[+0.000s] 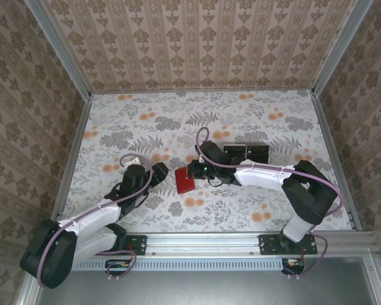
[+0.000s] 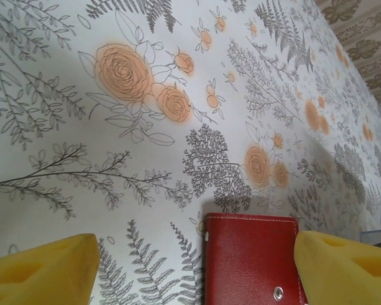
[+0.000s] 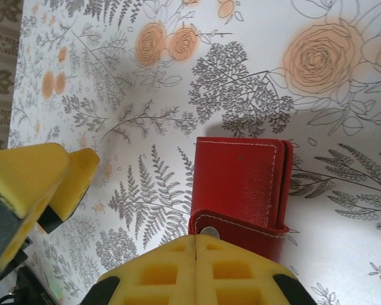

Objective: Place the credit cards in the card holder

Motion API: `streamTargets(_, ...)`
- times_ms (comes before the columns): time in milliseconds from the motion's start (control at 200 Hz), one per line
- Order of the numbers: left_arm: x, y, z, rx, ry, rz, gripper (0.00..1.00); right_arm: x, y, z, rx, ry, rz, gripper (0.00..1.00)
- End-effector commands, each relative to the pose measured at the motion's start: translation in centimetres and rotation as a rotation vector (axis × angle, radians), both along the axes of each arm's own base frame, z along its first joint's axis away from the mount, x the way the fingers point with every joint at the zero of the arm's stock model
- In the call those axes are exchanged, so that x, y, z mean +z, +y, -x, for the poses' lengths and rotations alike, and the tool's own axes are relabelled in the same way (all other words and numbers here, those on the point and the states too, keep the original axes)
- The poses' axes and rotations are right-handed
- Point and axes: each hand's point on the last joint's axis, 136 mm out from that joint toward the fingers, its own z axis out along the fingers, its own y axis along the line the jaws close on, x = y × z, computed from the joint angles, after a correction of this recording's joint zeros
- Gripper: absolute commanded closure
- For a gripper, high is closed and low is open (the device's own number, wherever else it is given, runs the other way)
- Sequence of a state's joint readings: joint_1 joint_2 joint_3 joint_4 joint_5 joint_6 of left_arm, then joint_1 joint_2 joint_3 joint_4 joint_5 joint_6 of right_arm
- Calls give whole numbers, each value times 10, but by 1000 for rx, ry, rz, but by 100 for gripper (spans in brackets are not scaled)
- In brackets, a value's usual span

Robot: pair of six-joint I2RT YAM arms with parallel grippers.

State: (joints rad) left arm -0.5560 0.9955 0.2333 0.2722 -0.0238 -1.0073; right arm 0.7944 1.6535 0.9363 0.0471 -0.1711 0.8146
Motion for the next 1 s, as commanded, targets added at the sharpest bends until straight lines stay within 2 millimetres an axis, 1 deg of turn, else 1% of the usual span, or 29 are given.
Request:
streamTargets(0,0,2,3,-41,11,-88,16,29,11,-3,39,-48,-65,100)
streamTargets(135,2,-8,2,-99,30,-101,15,51,13,-2,45,-79,-102,100)
streamTargets(255,2,-19,0,-135,33,-90,14,59,12,-1,41,-90,-112,100)
streamTargets(495,5,-39,-3,-185,28,-86,14,57,13,-1,35,-77,-122,100)
streamTargets(650,4,-42,-4,-190,29,-82,14,55,14,-1,30,-71,-122,100)
streamTargets(995,12,-47,-8,-182,3,-50,13,58,15,-1,27,-73,-132,100)
